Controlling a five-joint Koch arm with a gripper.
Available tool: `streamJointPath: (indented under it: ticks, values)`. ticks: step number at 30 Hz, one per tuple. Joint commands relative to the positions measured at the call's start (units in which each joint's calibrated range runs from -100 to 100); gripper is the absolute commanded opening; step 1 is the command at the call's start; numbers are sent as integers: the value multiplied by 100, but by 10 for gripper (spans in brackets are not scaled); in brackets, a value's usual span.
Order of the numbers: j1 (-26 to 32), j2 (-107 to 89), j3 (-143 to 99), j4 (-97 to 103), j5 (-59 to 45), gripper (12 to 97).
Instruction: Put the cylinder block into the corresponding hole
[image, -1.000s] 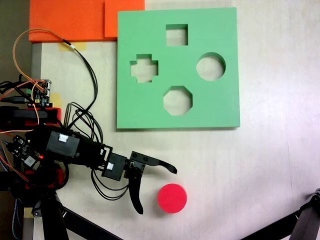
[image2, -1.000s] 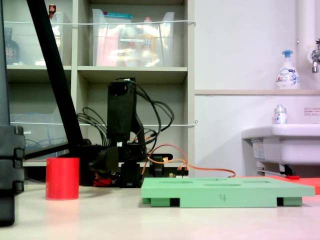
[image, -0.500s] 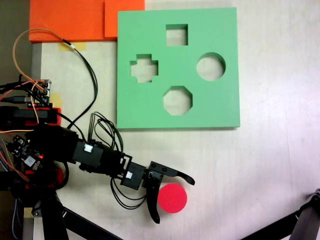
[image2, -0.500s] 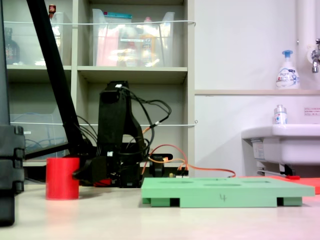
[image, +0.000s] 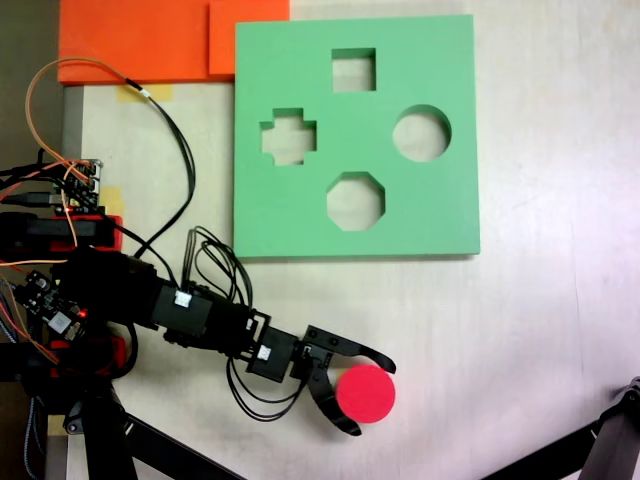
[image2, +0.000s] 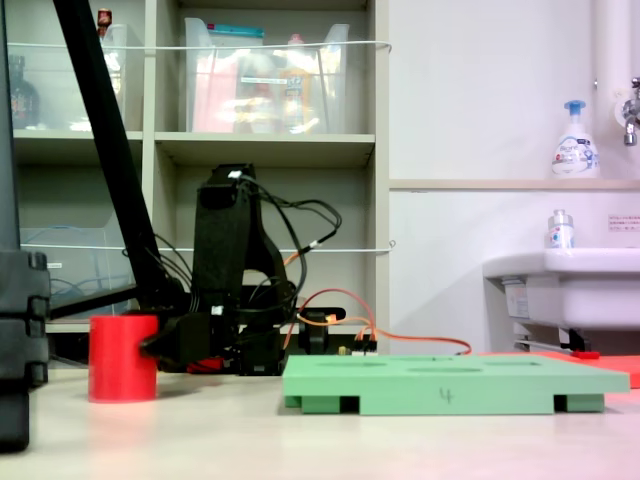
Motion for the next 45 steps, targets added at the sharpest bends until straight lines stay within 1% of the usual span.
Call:
streamJointPath:
  ticks: [1, 4, 6, 8, 10, 15, 20, 26, 29, 33, 38, 41, 45]
  values:
    - [0, -47, 136, 747, -59, 469]
    - [29, -47, 136, 757, -107, 454]
    - [34, -47, 136, 776, -112, 416]
    - [24, -61, 136, 824, -112, 347]
    - [20, -103, 116, 853, -107, 319]
    - [49, -773, -103, 844, -93, 314]
    - [230, -2575, -432, 478, -88, 314]
    - [708, -5229, -512, -1111, -88, 315]
    - [1172, -5899, -193, -1910, -88, 315]
    - [1690, -5885, 335, -2411, -93, 315]
    - [2139, -5327, 1133, -3095, -117, 318]
    - [2379, -4614, 1632, -3152, -117, 321]
    - [2535, -3930, 1961, -3239, -132, 332]
